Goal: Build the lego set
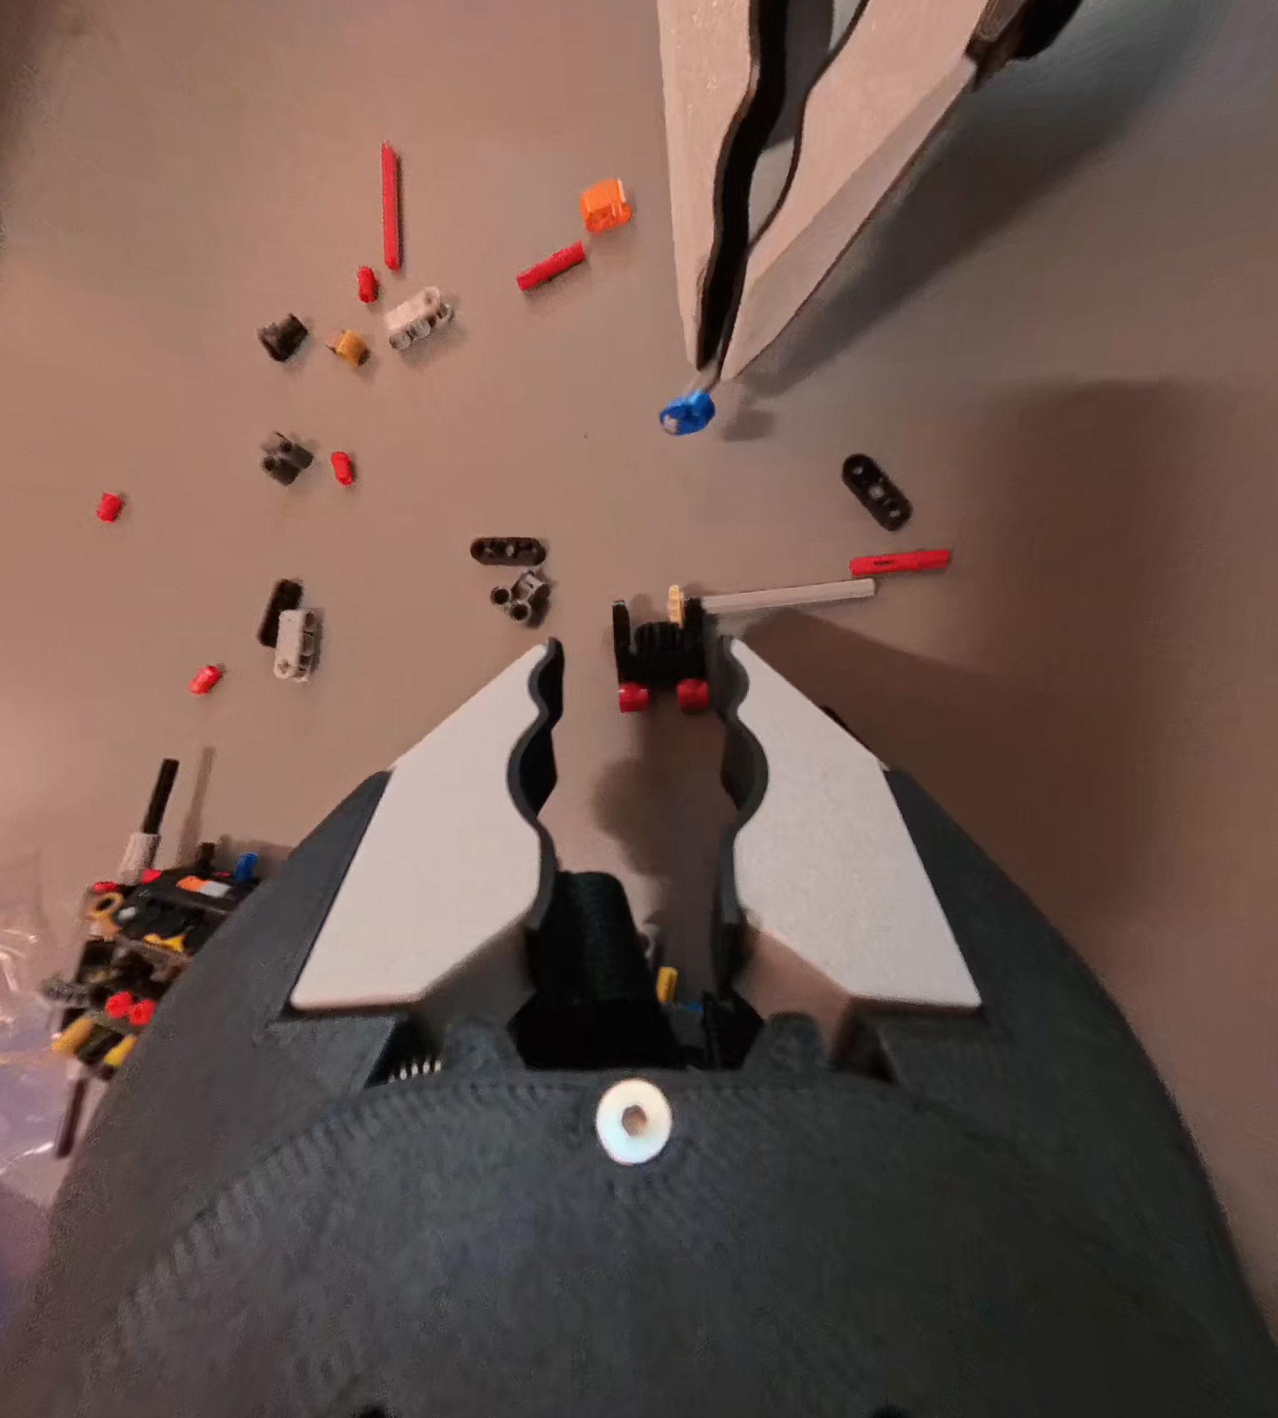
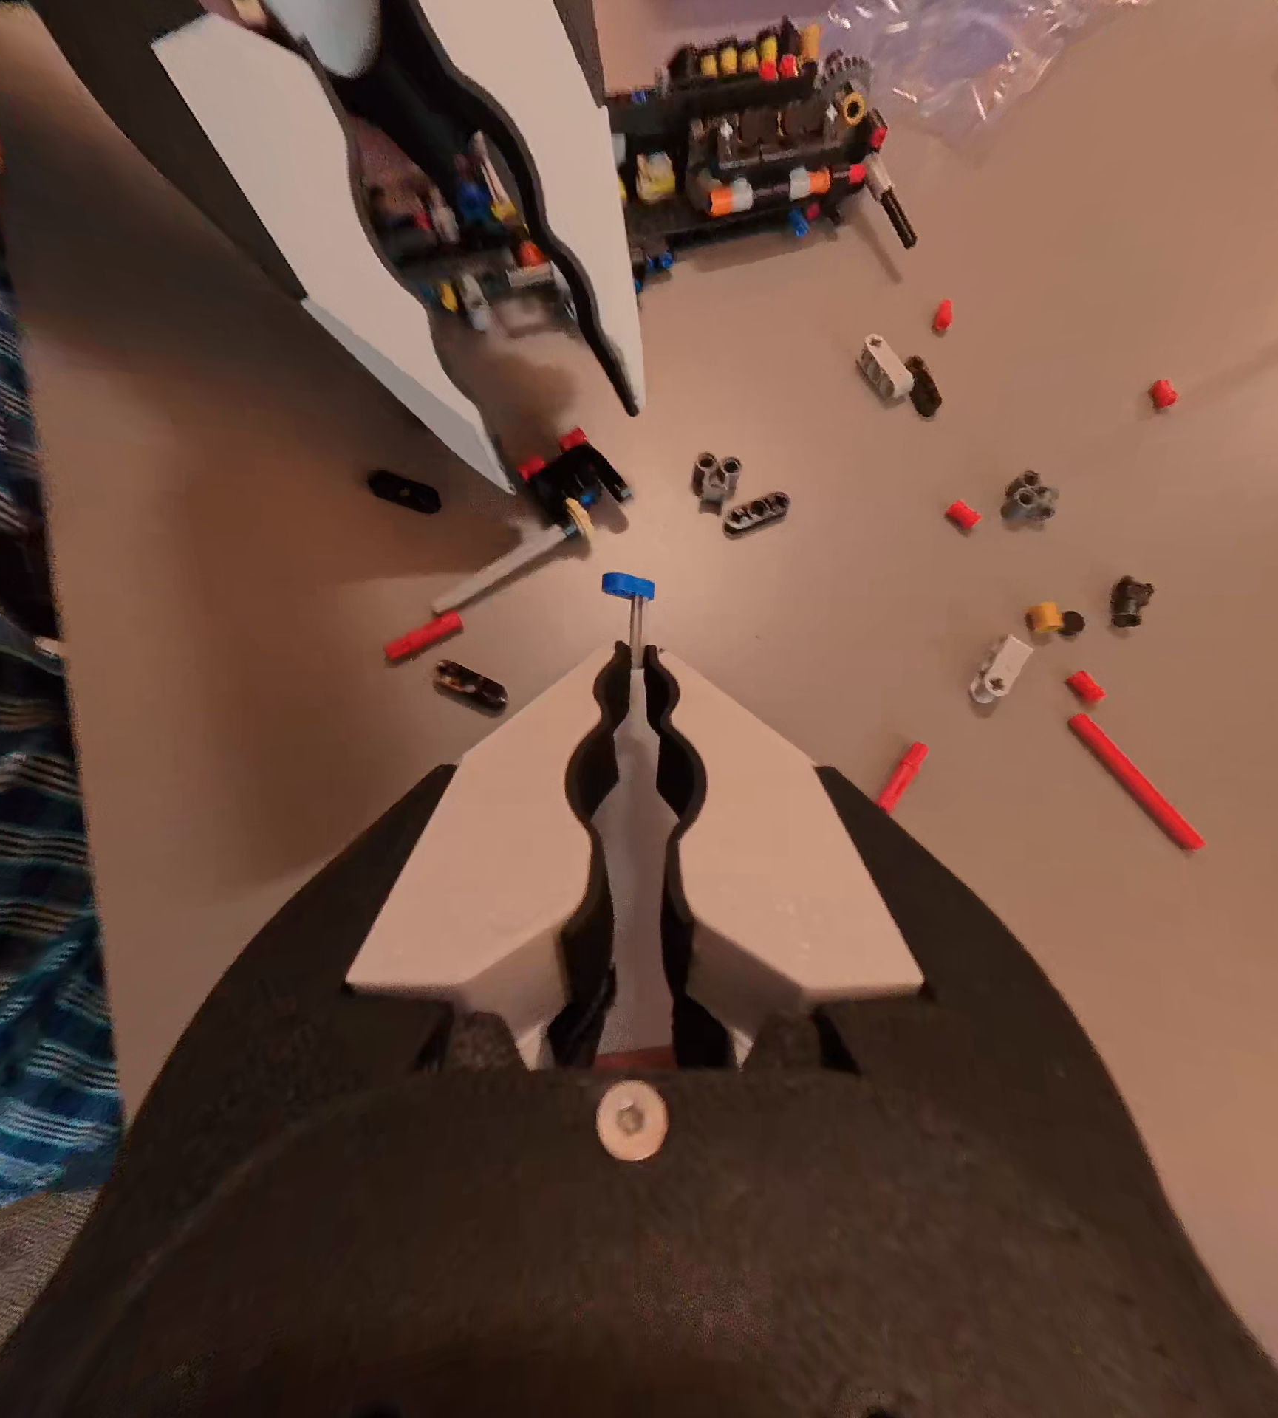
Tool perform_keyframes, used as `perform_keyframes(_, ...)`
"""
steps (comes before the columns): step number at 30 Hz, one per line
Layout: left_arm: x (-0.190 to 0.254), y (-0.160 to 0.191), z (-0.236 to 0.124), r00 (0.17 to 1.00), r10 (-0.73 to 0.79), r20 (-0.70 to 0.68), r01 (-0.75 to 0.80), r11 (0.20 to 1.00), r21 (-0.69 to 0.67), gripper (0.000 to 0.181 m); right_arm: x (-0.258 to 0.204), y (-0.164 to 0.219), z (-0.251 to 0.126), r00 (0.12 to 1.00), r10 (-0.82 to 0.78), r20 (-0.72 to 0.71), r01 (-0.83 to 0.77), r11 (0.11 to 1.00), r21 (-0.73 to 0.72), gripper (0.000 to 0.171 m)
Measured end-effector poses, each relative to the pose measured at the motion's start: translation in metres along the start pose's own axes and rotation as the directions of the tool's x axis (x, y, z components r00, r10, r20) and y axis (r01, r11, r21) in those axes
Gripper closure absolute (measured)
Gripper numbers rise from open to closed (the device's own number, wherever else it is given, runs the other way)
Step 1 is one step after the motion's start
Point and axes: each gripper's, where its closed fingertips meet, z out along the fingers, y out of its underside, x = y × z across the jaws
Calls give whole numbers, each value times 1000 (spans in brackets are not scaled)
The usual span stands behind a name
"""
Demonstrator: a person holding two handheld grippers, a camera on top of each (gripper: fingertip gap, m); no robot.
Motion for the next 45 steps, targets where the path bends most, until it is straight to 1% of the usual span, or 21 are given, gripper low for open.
perform_keyframes(4,-4,-36,-19,988,133,83,-146,974,176,146,-14,-19,-6,991,43,130,-56,994,97,171)
perform_keyframes(5,2,-43,-20,980,183,73,-194,959,206,147,-18,-24,-8,986,46,163,-66,991,118,171)
perform_keyframes(6,5,-48,-22,970,230,84,-243,942,233,149,-21,-29,-10,979,47,197,-76,988,138,171)
perform_keyframes(7,5,-52,-22,958,261,115,-282,929,238,151,-24,-33,-12,972,48,228,-84,985,154,171)
perform_keyframes(8,8,-53,-21,949,294,114,-314,919,241,153,-27,-36,-13,966,48,255,-92,982,162,171)
perform_keyframes(10,14,-60,-22,940,321,112,-340,898,279,159,-32,-40,-15,952,47,303,-103,980,170,171)
perform_keyframes(11,19,-60,-22,935,344,90,-355,890,286,164,-35,-42,-16,945,47,324,-109,979,175,171)
perform_keyframes(13,24,-63,-24,921,377,96,-387,869,308,167,-37,-42,-18,933,59,355,-127,977,173,171)
perform_keyframes(16,26,-62,-23,931,358,70,-361,876,321,173,-38,-40,-18,928,61,368,-128,979,160,171)
perform_keyframes(19,20,-62,-23,949,304,82,-313,890,331,175,-32,-43,-17,938,74,340,-143,973,181,171)
perform_keyframes(22,11,-63,-25,979,195,54,-201,913,354,175,-24,-48,-17,954,89,287,-156,963,220,170)
perform_keyframes(25,5,-66,-29,997,78,0,-71,914,399,175,-20,-50,-16,984,5,179,-49,969,241,164)
perform_keyframes(26,6,-67,-32,998,57,-31,-39,909,415,175,-20,-49,-14,989,-28,143,-6,973,231,162)
perform_keyframes(27,5,-68,-33,998,46,-34,-27,907,421,175,-20,-49,-13,992,-51,115,25,975,220,161)
perform_keyframes(31,7,-67,-31,997,73,-27,-56,914,403,175,-18,-54,-11,992,-119,30,110,972,208,166)
perform_keyframes(33,10,-66,-29,996,87,-26,-70,918,391,175,-21,-56,-11,990,-139,21,131,970,206,166)
perform_keyframes(35,9,-66,-31,996,80,-27,-63,918,392,175,-22,-58,-12,986,-169,-2,165,965,203,170)
perform_keyframes(37,12,-65,-30,994,98,-40,-75,921,382,175,-24,-56,-11,983,-184,-2,182,966,182,170)
perform_keyframes(39,11,-66,-30,994,107,-20,-91,921,378,174,-23,-55,-11,981,-193,-18,193,967,164,170)
perform_keyframes(41,11,-67,-31,992,126,-8,-113,917,381,168,-25,-55,-12,978,-207,-4,205,966,158,170)
perform_keyframes(45,18,-69,-34,982,184,-43,-153,906,396,175,-29,-55,-14,972,-236,16,230,960,159,170)
